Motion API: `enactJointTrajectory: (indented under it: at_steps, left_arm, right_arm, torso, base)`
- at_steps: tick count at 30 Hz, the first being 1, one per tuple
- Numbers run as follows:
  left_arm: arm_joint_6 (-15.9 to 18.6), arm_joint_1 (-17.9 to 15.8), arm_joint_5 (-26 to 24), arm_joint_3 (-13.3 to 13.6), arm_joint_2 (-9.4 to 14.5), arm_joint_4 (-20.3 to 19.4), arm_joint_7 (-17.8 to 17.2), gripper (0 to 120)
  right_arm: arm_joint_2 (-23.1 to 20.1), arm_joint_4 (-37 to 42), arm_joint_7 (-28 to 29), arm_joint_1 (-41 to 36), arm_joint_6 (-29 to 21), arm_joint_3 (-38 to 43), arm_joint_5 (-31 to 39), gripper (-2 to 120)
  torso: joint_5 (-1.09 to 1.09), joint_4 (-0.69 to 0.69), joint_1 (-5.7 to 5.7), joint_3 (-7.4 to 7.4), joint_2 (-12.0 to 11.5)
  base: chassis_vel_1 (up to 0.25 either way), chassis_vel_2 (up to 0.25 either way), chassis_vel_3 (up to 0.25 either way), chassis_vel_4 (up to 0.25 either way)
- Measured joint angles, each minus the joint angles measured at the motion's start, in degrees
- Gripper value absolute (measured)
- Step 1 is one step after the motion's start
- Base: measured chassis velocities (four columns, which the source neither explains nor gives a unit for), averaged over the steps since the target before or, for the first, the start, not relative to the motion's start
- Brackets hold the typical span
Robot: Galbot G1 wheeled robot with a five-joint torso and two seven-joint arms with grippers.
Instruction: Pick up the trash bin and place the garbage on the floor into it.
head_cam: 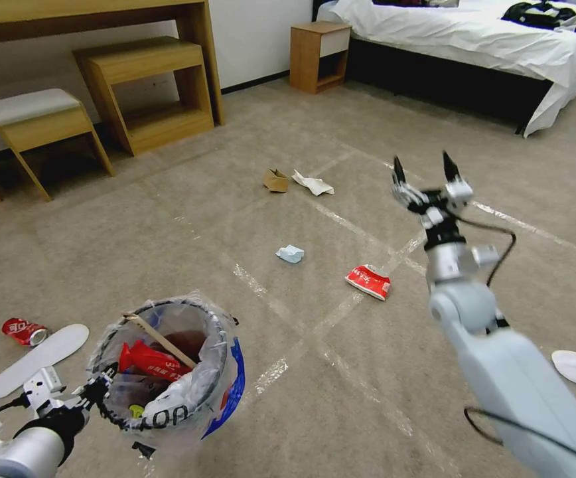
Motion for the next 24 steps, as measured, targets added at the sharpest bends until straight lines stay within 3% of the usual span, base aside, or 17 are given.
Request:
enactJointTrajectory:
  at_steps: [6, 9, 15, 24]
  left_arm:
    - [-0.05, -0.16, 0.69, 0.43, 0.28, 0.35, 0.42, 0]
    - [-0.05, -0.30, 0.69, 0.65, 0.21, 0.36, 0.45, 0]
    - [-0.08, -0.60, 0.65, 1.43, -0.35, -0.12, 0.45, 0]
    - [-0.11, -0.22, -0.20, 0.46, -0.43, -0.91, 0.31, 0]
  right_arm:
    - [4.85, 4.42, 1.71, -11.61, 1.17, 9.39, -7.43, 100]
    - [5.95, 4.84, 1.56, -13.45, 1.73, 11.17, -9.04, 100]
    - [11.18, 6.97, 0.76, -23.55, 6.47, 18.12, -18.18, 100]
    - [16.06, 6.85, 3.83, -27.52, 11.30, 18.36, -25.08, 100]
  torso:
    - [-0.03, 0.02, 0.00, 0.00, 0.00]
    - [0.00, 0.03, 0.00, 0.00, 0.00]
    - [-0.02, 0.00, 0.00, 0.00, 0.00]
    - [-0.02, 0.02, 0.00, 0.00, 0.00]
  base:
    - [0.000, 0.000, 0.000, 0.000]
    - [0.000, 0.000, 0.000, 0.000]
    - [0.000, 0.000, 0.000, 0.000]
    - [0.000, 0.000, 0.000, 0.000]
